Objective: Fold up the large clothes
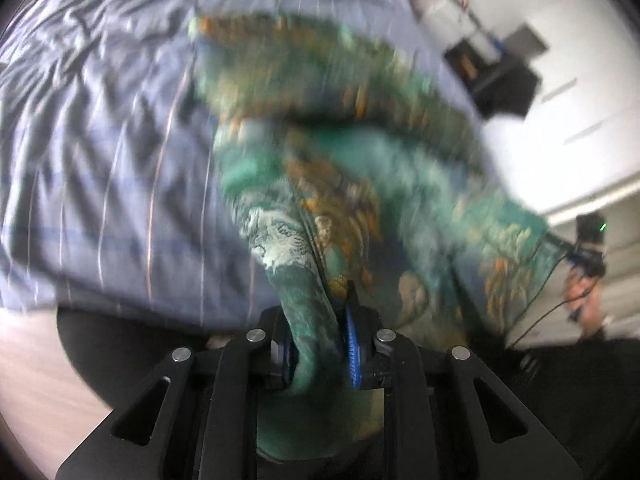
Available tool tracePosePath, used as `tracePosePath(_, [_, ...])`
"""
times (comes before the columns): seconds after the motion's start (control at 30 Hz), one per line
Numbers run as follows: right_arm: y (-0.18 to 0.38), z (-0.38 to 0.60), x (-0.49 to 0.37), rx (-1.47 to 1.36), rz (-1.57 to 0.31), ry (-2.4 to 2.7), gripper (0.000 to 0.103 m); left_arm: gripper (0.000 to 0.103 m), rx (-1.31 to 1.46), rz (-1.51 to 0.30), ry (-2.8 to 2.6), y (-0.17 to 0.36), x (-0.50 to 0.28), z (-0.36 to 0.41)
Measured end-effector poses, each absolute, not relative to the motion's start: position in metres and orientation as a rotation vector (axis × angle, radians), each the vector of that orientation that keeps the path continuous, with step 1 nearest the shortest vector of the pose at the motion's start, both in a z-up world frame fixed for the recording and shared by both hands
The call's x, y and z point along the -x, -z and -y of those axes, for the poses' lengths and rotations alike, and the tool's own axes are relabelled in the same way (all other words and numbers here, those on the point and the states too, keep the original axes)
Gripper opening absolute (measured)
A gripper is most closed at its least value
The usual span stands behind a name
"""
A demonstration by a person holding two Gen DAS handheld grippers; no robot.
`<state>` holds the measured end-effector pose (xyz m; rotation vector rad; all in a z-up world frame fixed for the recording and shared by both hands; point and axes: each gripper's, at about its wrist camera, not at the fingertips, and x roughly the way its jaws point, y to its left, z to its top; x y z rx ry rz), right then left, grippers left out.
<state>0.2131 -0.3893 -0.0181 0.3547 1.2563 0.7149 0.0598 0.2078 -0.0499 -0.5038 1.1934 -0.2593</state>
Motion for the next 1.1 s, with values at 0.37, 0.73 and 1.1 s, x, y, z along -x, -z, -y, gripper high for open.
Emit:
tracePosePath(0.37, [0.031, 0.356, -0.415, -0.576, -1.078, -0.552, 0.013, 0.023, 0.667, -1.098, 0.075, 0.045, -0.232, -0.251])
tracePosePath(0.73, [0.126, 0.345, -0.482, -0.707, -1.13, -0.37, 0.014, 0.058, 0.731, -1.173, 0.04, 0.106, -0.289, -0.256])
tracePosePath(1.1, [0.102, 0.362, -0.497, -0.98, -1.072, -0.453, 0.078, 0.093, 0.768, -0.951, 0.097, 0.021, -0.273, -0.299])
